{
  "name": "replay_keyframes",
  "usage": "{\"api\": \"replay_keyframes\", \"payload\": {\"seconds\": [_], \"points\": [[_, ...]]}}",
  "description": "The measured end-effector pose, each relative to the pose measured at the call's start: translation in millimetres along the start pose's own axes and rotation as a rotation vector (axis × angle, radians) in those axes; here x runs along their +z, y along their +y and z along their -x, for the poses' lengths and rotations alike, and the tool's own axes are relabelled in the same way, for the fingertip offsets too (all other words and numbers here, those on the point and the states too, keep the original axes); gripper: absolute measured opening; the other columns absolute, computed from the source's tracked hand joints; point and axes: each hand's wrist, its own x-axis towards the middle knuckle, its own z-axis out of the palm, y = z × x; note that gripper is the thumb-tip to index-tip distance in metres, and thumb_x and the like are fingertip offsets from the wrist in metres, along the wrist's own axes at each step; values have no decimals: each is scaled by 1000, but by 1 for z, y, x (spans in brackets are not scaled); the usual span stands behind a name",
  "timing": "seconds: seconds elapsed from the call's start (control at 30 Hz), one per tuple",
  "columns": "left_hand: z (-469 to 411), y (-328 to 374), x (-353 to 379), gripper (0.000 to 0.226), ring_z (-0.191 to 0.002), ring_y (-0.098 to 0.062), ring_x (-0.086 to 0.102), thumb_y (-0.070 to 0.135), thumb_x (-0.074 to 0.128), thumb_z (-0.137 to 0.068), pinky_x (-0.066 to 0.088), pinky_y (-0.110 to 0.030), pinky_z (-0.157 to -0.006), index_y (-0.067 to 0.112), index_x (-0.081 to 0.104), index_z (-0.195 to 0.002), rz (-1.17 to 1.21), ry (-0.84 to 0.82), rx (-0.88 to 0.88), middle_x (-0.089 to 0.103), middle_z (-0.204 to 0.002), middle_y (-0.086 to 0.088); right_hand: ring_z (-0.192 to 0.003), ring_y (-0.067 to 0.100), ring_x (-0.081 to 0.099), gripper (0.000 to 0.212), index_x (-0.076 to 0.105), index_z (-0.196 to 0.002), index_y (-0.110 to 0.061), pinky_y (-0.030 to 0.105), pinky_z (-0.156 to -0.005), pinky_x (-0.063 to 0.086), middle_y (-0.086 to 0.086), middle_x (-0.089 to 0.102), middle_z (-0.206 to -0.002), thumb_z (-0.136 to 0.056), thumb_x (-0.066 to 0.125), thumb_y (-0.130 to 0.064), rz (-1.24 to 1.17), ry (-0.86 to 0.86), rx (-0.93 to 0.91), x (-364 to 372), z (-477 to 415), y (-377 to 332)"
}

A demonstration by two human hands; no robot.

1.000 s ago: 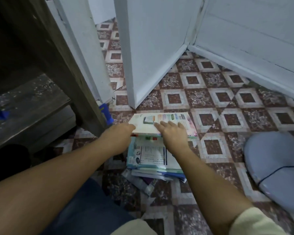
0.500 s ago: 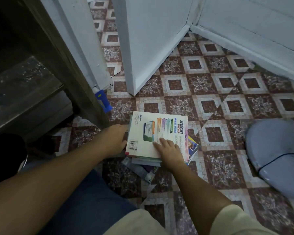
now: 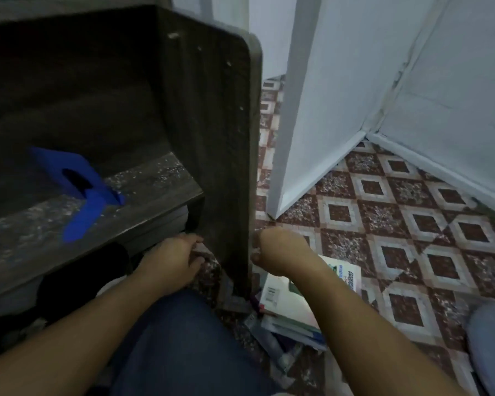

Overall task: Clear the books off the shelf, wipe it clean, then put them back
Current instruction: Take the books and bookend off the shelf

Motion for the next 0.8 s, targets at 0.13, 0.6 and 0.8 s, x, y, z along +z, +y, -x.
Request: {"api": "replay_keyframes", "payload": {"seconds": [0.13, 0.6, 0.8], "points": [[35, -40, -44, 45, -113, -16, 56, 37, 60, -89, 47, -29, -92, 24, 54, -132, 47, 182, -99, 58, -127, 4, -102, 26, 60, 33, 57, -120, -21, 35, -78, 48, 6, 59, -115, -92, 56, -39, 98, 119, -203, -51, 11, -73], [207, -206, -151, 46, -112, -24, 55, 39, 64, -85, 48, -36, -93, 23, 57, -127, -21, 665, -444, 59, -116, -2, -116, 26, 55, 37, 55, -126, -29, 36, -88, 44, 3, 57, -129, -90, 57, -37, 230, 275, -631, -91, 12, -341], [264, -248, -174, 47, -112, -26, 49, 35, 67, -83, 46, -40, -95, 19, 58, -127, -76, 836, -597, 54, -119, -3, -118, 23, 53, 37, 54, -126, -28, 34, -85, 43, 1, 56, -128, -90, 57, -36, 282, 292, -794, -82, 12, -427]]}}
